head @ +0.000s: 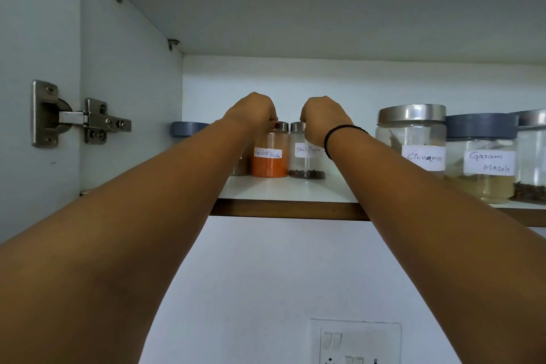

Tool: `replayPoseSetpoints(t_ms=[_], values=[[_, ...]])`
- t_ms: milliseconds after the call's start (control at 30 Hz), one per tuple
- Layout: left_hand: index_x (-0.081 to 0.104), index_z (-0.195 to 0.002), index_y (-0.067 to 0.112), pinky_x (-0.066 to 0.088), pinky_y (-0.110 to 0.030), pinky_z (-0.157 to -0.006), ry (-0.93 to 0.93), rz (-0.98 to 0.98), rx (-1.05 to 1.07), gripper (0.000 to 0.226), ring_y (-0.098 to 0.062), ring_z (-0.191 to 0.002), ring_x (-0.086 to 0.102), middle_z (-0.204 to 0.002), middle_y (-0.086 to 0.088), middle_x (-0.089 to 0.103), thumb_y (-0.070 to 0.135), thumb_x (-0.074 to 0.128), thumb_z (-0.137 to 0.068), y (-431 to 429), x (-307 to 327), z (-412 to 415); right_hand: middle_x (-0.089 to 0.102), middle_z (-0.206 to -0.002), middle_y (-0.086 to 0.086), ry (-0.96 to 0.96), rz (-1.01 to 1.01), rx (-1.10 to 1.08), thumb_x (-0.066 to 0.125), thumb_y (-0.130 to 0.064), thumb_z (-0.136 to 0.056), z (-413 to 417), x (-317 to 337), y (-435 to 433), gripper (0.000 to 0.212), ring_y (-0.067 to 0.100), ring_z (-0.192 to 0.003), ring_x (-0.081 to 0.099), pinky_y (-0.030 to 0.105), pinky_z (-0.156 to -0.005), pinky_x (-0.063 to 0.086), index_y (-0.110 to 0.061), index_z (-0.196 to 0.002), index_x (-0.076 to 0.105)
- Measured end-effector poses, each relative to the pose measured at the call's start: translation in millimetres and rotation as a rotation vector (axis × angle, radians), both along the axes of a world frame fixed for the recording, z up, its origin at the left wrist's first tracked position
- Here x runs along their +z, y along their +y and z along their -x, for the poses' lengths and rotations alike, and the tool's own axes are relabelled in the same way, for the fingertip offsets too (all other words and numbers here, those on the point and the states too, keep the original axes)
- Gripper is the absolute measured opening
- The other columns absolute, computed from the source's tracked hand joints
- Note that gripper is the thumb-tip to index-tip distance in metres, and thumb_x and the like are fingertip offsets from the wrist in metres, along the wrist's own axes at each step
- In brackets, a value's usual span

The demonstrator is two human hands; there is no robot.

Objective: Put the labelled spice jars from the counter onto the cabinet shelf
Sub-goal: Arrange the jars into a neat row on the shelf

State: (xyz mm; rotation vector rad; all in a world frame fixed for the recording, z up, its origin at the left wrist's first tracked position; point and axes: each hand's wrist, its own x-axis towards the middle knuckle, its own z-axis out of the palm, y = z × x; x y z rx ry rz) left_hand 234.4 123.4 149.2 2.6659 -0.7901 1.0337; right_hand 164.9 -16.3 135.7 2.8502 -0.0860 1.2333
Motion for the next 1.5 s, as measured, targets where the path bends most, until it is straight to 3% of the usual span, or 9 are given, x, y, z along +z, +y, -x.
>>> replayPoseSetpoints(t_ms=[400, 633, 700, 800, 867, 967, 1167, 1367, 1500], values=[[0.075, -0.099, 0.005, 0.050, -0.035, -0.078, -0.029, 0.030, -0.034, 0.025, -0.030, -0.094, 0.065, -0.099, -0.015, 0.071, 0.017, 0.052, -0.098, 3.8, -9.5, -6.0, 0.032, -0.060, 0.004, 0.039, 0.006, 0.027, 0.050, 0.005, -0.085, -8.9, -5.4, 2.5, 0.038, 0.016, -0.053, 0.032, 0.024, -0.047, 0.025, -0.012, -0.057, 0.030], [0.070, -0.094, 0.011, 0.054, -0.037, -0.076, -0.090, -0.030, 0.016, 0.026, -0.027, -0.086, 0.063, -0.093, -0.009, 0.067, 0.021, 0.046, -0.098, 3.0, -19.5, -3.5, 0.050, -0.076, 0.004, 0.021, 0.006, -0.020, 0.053, 0.000, -0.085, -7.5, -12.0, 4.7, 0.022, 0.026, -0.074, 0.053, 0.029, -0.067, 0.041, -0.012, -0.068, 0.045], [0.070, -0.101, 0.010, 0.054, -0.043, -0.088, -0.109, -0.051, 0.026, 0.029, -0.030, -0.101, 0.063, -0.107, -0.011, 0.067, 0.023, 0.045, -0.100, 4.5, -20.5, -3.8, 0.058, -0.100, 0.008, -0.028, 0.021, 0.004, 0.055, -0.003, -0.086, -6.7, -12.0, 5.3, 0.007, 0.029, -0.091, 0.058, 0.031, -0.069, 0.042, -0.007, -0.091, 0.057], [0.061, -0.127, 0.003, 0.036, -0.043, -0.114, -0.270, -0.025, -0.011, 0.035, -0.031, -0.140, 0.040, -0.145, -0.016, 0.049, 0.021, 0.042, -0.103, 5.0, -17.6, -1.9, 0.057, -0.118, 0.012, -0.180, -0.007, 0.047, 0.061, -0.007, -0.084, -2.8, -9.4, 9.8, 0.032, 0.028, -0.106, 0.059, 0.031, -0.074, 0.042, -0.005, -0.115, 0.056], [0.055, -0.136, 0.001, 0.025, -0.040, -0.119, -0.364, 0.111, -0.105, 0.039, -0.028, -0.147, 0.028, -0.153, -0.015, 0.041, 0.018, 0.038, -0.105, 2.5, -16.9, 7.5, 0.056, -0.121, 0.013, -0.264, -0.037, 0.066, 0.059, -0.006, -0.083, 7.1, -6.3, 13.3, 0.035, 0.027, -0.109, 0.057, 0.030, -0.081, 0.046, -0.004, -0.118, 0.054], [0.059, -0.133, 0.005, 0.026, -0.040, -0.119, -0.377, 0.286, -0.238, 0.037, -0.028, -0.146, 0.032, -0.152, -0.013, 0.044, 0.018, 0.039, -0.105, -4.2, -15.7, 28.0, 0.056, -0.123, 0.012, -0.328, -0.058, 0.152, 0.050, -0.003, -0.085, 27.9, -5.6, 16.2, 0.037, 0.026, -0.110, 0.057, 0.028, -0.086, 0.046, -0.004, -0.122, 0.054], [0.059, -0.134, 0.017, 0.043, -0.042, -0.108, -0.259, 0.316, -0.442, 0.040, -0.022, -0.127, 0.054, -0.137, -0.005, 0.060, 0.026, 0.053, -0.096, -21.9, -13.3, 86.5, 0.061, -0.127, 0.010, -0.372, 0.030, 0.284, 0.049, -0.007, -0.087, 98.6, 6.2, 4.7, 0.039, 0.025, -0.114, 0.058, 0.031, -0.095, 0.046, -0.007, -0.126, 0.058], [0.065, -0.127, 0.012, 0.045, -0.012, -0.088, -0.095, 0.291, -0.619, 0.036, -0.008, -0.107, 0.062, -0.121, 0.001, 0.068, 0.031, 0.058, -0.097, -57.0, 0.7, 153.0, 0.068, -0.115, 0.008, -0.387, 0.042, 0.141, 0.053, -0.020, -0.088, 165.2, 28.3, -59.8, 0.030, 0.025, -0.103, 0.063, 0.041, -0.090, 0.054, -0.014, -0.113, 0.070], [0.058, -0.136, 0.015, 0.049, -0.026, -0.097, -0.049, 0.216, -0.606, 0.049, -0.011, -0.115, 0.062, -0.129, -0.002, 0.066, 0.040, 0.062, -0.094, -83.0, -0.6, 183.3, 0.070, -0.108, 0.004, -0.234, 0.017, 0.046, 0.058, -0.033, -0.090, 196.0, 18.6, -101.2, 0.027, 0.022, -0.097, 0.064, 0.040, -0.086, 0.056, -0.017, -0.106, 0.073]])
